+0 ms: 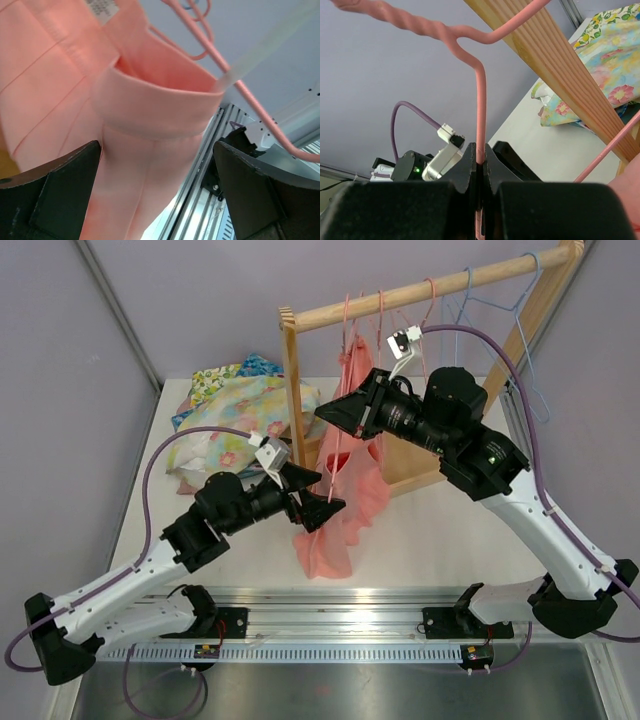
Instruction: Remove the skirt from the hanger
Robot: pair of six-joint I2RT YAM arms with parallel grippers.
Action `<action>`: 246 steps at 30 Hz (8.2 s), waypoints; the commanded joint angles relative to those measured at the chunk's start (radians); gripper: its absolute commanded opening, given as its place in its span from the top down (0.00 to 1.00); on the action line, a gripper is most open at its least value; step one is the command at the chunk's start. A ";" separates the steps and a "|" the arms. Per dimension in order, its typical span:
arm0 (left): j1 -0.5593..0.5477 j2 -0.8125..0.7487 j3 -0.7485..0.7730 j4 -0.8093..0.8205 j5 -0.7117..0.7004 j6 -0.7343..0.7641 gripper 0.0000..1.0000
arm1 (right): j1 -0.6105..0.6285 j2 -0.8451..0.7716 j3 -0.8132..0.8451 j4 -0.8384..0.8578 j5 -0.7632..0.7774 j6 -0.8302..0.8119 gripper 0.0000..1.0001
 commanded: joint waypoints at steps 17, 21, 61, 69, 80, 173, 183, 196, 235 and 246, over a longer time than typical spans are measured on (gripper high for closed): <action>-0.238 0.079 0.128 -0.057 -0.189 0.056 1.00 | 0.007 -0.073 -0.054 0.178 0.003 -0.017 1.00; -0.369 0.049 0.196 -0.166 -0.338 0.110 1.00 | 0.006 -0.075 -0.045 0.144 0.045 -0.053 1.00; -0.973 0.009 0.207 -0.549 -1.120 0.018 1.00 | 0.007 -0.230 0.070 -0.137 -0.098 0.134 1.00; -0.885 -0.056 0.289 -0.510 -1.257 0.323 1.00 | 0.006 -0.431 -0.160 -0.227 -0.268 0.226 1.00; -0.348 -0.056 0.294 -0.445 -1.060 0.507 1.00 | 0.006 -0.547 -0.284 -0.302 -0.457 0.252 1.00; 0.745 -0.206 0.050 -0.695 -0.392 0.073 0.01 | -0.177 0.252 0.284 0.014 -0.256 0.158 1.00; 0.745 -0.208 0.050 -0.683 -0.373 0.078 0.01 | -0.181 0.362 0.319 0.044 -0.317 0.209 1.00; 0.743 -0.209 0.050 -0.685 -0.359 0.081 0.01 | -0.181 0.090 0.001 0.005 -0.159 0.177 0.28; 0.684 -0.401 0.006 -0.749 -0.312 0.065 0.01 | -0.181 -1.204 -0.760 -0.460 0.766 -0.211 0.01; 0.682 -0.378 0.009 -0.752 -0.326 0.058 0.01 | -0.181 -1.190 -0.778 -0.430 0.724 -0.253 0.01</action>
